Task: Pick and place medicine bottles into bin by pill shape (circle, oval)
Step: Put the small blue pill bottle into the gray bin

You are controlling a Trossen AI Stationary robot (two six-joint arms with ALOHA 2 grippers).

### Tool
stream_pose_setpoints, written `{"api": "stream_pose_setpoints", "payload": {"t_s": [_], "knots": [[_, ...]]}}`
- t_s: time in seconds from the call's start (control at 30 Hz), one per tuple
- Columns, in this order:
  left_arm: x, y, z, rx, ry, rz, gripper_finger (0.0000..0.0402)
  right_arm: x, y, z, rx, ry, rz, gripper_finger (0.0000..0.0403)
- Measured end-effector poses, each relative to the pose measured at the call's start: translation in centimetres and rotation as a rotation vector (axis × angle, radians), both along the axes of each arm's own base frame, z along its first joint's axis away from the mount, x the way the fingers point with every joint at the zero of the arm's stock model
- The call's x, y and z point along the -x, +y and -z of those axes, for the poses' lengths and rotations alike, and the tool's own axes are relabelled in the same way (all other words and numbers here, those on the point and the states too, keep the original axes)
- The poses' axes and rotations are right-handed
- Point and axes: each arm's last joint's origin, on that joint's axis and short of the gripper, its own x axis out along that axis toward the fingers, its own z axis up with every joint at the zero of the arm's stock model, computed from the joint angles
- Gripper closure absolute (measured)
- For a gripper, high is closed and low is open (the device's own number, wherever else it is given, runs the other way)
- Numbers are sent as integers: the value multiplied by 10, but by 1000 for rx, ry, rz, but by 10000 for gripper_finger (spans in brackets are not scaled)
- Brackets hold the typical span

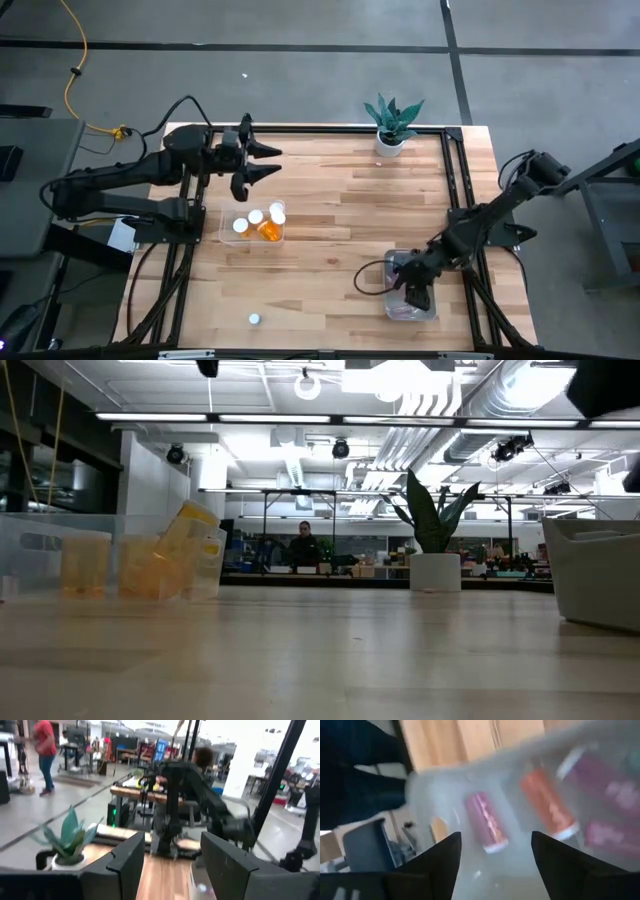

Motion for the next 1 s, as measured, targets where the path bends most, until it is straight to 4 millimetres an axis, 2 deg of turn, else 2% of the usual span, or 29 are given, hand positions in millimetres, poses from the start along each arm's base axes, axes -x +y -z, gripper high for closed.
{"api": "stream_pose_setpoints", "payload": {"t_s": [0.1,0.2,0.37,0.57,0.7,0.9,1.0], "knots": [[10,-6,1,18,45,9,218,0,-12,-17,16,-120,43,167],[20,-15,6,56,120,35,218,-5,-31,-36,46,-276,169,166],[21,-43,24,170,196,129,218,-18,-57,-61,167,-564,313,166],[13,-97,69,276,199,253,218,-33,-74,-76,297,-779,438,166],[16,-138,99,249,335,378,218,-37,-81,-81,336,-837,498,166],[9,-197,105,107,468,575,218,-39,-87,-79,378,-828,496,166],[-1,-224,112,26,581,608,218,-38,-88,-79,424,-835,462,166]]}}
